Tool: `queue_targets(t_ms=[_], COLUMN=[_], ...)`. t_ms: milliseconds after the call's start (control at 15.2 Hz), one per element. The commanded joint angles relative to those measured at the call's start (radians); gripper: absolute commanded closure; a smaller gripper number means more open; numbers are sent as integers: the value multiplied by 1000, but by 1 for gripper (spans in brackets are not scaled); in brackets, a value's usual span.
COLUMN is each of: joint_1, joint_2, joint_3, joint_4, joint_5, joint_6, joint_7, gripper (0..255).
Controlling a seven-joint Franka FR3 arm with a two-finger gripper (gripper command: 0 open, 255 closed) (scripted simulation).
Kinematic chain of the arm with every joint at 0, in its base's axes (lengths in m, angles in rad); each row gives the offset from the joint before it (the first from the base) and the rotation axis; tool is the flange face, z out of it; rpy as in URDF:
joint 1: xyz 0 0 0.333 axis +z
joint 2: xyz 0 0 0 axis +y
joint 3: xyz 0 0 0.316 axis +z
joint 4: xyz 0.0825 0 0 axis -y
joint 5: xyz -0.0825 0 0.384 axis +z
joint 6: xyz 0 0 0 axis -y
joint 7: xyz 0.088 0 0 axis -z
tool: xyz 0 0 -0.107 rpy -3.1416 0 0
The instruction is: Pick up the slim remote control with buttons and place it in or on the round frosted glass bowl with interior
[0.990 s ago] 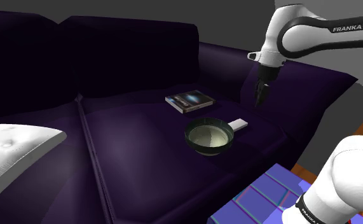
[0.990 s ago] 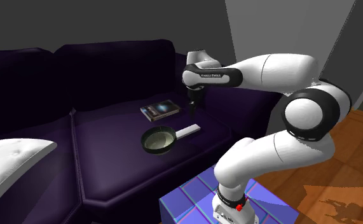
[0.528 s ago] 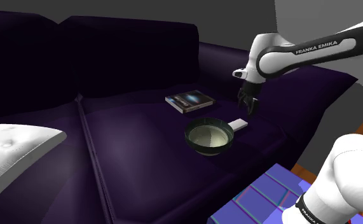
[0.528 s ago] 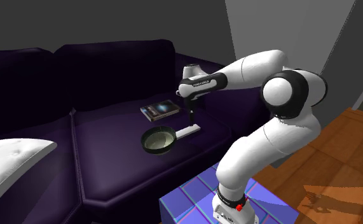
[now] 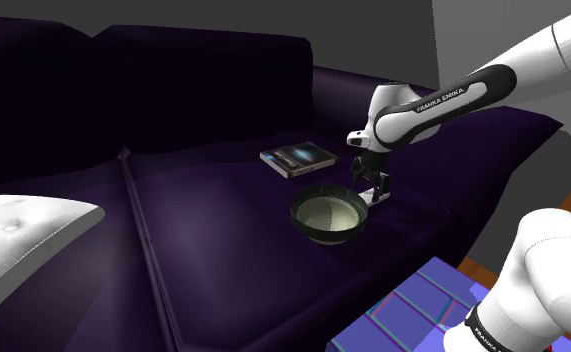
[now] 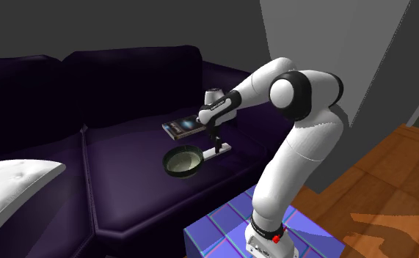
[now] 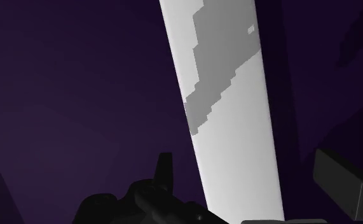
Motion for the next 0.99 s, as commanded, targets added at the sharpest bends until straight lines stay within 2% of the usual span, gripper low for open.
queue_targets(t_ms=[0,264,792,858,924], joint_1=[3,8,8,8,8], joint_2=[22,61,61,61,61], joint_3=[-9,-19,-19,-19,-19], joint_4=[-12,-33,-33,-33,-33], joint_5=[7,23,23,23,23], joint_6=[34,90,90,90,90], joint_7=[-17,-31,-31,-31,-31], gripper=[0,0,0,255,255])
